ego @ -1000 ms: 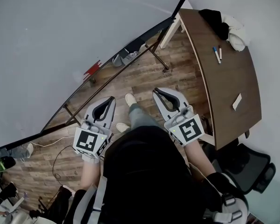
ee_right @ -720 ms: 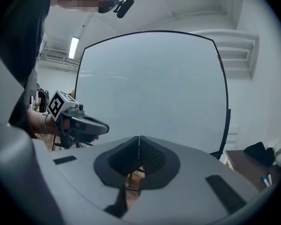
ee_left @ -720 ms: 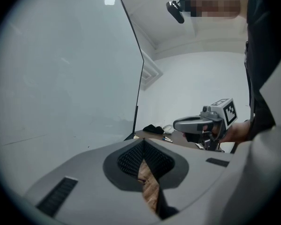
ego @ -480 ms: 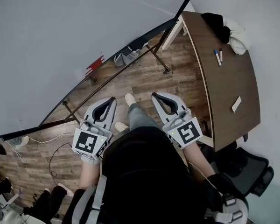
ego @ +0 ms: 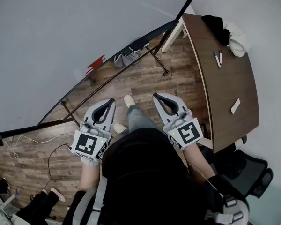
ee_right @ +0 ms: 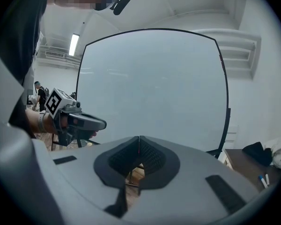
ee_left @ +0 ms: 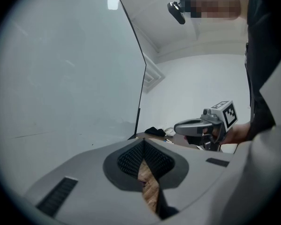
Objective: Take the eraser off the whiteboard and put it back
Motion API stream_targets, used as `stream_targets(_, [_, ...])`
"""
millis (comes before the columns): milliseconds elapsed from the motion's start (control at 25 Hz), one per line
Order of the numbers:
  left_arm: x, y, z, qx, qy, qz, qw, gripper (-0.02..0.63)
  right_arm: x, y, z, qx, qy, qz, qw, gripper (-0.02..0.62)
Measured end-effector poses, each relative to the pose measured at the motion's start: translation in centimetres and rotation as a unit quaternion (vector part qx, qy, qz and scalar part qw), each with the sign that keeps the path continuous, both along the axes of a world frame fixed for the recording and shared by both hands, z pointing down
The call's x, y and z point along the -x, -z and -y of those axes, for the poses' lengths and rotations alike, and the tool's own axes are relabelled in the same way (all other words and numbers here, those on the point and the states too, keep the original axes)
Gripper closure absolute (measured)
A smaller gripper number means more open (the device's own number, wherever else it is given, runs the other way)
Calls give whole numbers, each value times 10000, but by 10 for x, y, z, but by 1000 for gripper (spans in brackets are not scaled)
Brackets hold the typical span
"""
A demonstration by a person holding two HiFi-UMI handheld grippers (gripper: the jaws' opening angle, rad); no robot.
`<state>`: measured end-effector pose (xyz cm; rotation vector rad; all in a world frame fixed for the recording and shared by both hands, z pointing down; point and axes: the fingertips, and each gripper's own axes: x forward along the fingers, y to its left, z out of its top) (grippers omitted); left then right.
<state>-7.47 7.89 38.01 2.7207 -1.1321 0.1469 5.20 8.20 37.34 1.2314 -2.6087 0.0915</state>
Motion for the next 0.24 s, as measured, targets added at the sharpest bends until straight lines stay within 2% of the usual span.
stream_targets(240, [10,-1,-4,5,91,-35,10000,600,6,1,-3,-6,29,-30,10000,578])
